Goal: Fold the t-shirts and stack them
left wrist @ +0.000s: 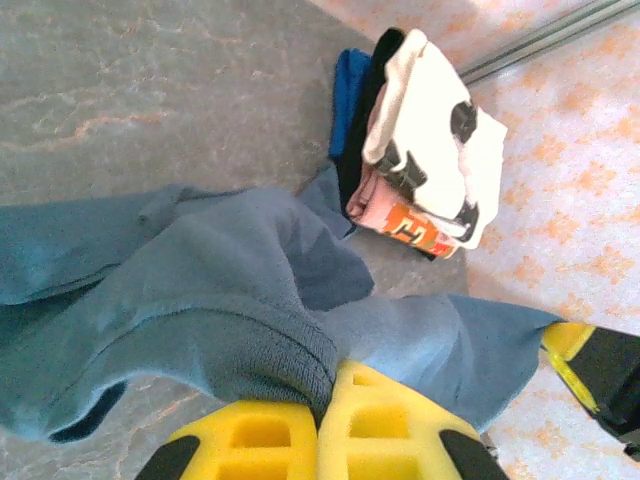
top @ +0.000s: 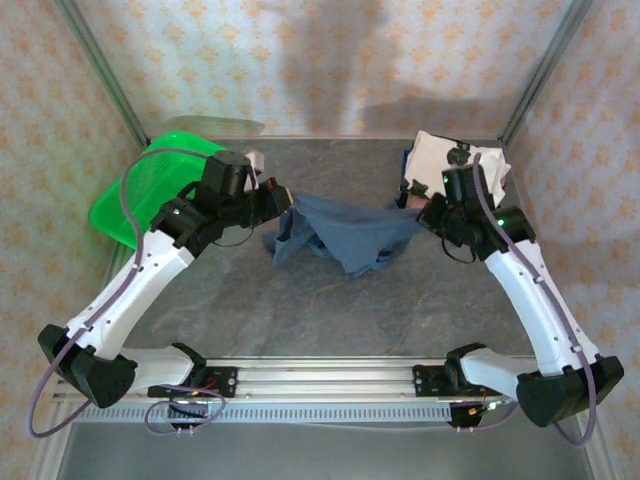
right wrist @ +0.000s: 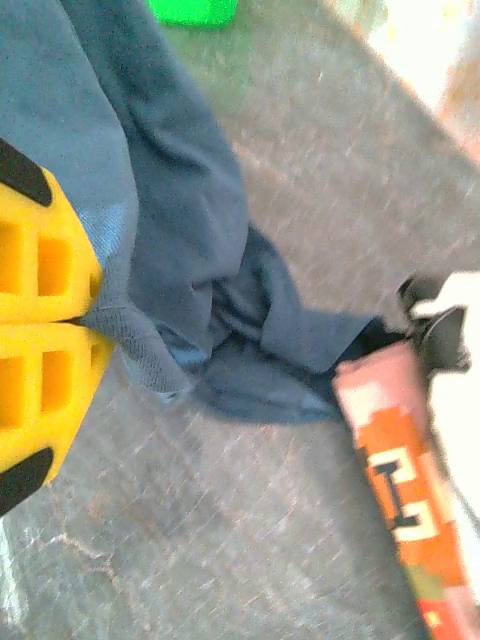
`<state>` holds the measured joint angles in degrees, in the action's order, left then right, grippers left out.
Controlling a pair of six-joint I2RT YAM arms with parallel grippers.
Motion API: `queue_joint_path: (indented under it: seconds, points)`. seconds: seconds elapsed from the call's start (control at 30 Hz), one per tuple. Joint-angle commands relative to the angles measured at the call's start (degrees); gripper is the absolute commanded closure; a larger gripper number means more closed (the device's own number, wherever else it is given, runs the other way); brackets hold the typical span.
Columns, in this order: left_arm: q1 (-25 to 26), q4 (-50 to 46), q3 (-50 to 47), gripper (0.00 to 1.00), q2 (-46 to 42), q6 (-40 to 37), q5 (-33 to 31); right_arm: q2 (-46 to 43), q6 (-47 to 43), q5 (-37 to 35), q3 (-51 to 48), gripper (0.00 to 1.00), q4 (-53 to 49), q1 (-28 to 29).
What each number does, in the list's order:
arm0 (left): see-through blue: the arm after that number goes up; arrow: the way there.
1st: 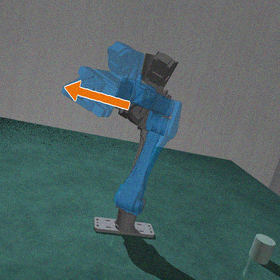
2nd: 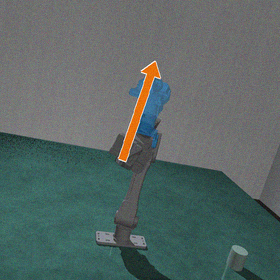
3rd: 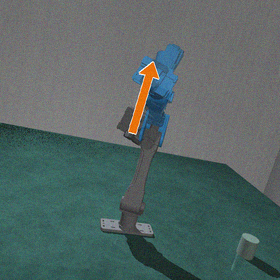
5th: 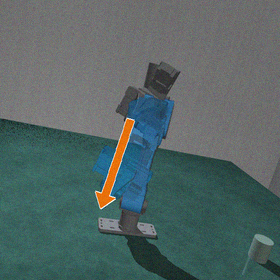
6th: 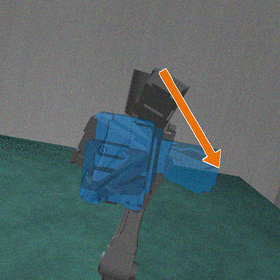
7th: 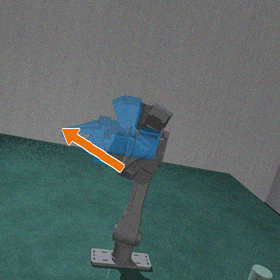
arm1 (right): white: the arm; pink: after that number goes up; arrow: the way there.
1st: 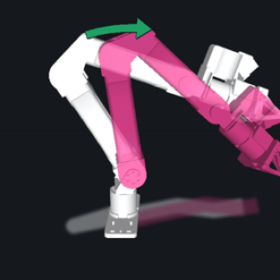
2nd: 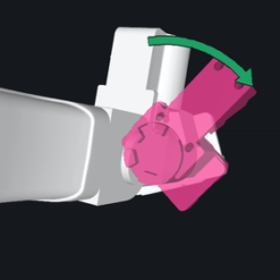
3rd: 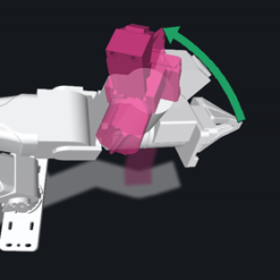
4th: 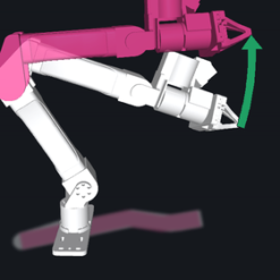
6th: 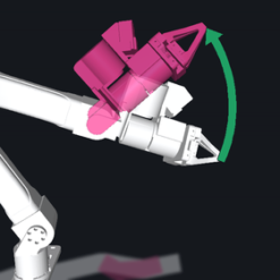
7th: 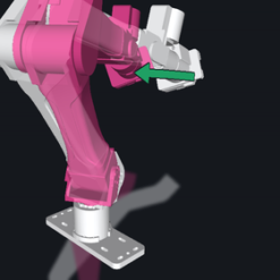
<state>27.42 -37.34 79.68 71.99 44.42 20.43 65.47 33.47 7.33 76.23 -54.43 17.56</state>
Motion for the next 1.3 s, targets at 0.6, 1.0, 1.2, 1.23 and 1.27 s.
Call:
queue_joint_path:
  seconds: [0.6,1.0,1.2,1.23,1.27]
  points:
    - [-3.05,-4.26,-4.14,1.0,-4.32,-7.47,3.24,-0.11,-5.35,3.9,5.56,1.0,-5.2,-0.89]
    - [-3.08,-1.92,-33.72,1.0,-15.06,-2.33,1.25,-6.53,4.78,19.4,-28.05,1.0,9.65,3.71]
    - [-12.47,-3.94,-33.59,0.99,-16.62,-3.46,-0.54,2.04,6.7,25.14,-24.98,1.0,17.94,17.31]
    - [-13.49,-2.77,-33.13,0.98,-14.68,-4.2,-0.2,5.02,7.08,26.24,-23.76,1.0,19.52,18.74]
    - [-14.3,-2.03,-31.96,0.98,-11.95,-5.31,-0.41,7.21,7.23,27.08,-22.18,1.0,20.43,19.76]
